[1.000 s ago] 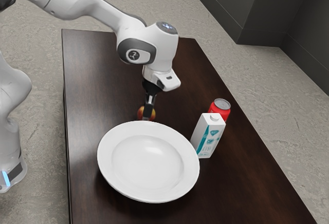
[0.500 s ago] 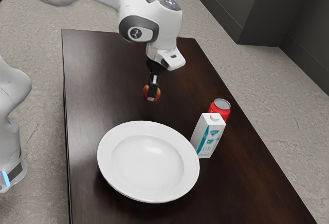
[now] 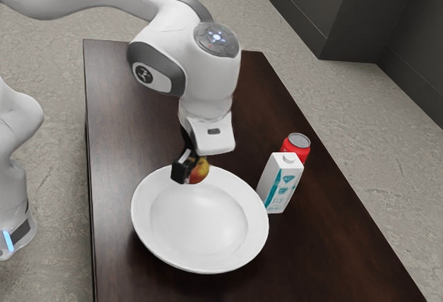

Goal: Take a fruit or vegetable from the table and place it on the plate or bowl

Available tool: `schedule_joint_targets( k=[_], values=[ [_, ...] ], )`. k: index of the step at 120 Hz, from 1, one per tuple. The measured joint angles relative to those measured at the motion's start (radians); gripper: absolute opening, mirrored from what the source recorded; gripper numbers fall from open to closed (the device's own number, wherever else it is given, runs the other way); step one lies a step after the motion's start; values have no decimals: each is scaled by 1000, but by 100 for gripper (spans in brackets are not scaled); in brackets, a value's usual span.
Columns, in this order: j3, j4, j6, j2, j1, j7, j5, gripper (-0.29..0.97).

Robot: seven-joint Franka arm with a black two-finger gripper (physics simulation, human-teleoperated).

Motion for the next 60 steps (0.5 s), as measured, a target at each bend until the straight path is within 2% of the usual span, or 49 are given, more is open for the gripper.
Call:
schedule_joint_targets(
  k=[16,35,56,60],
  values=[
    [-29,-8,7,2,1,-27,-5,22],
    [-31,-37,99,8,-2,-65,-6,23],
    [-31,-87,154,14,-15,-106,-36,23],
    [-29,-90,159,18,-15,-111,-40,32]
  ],
)
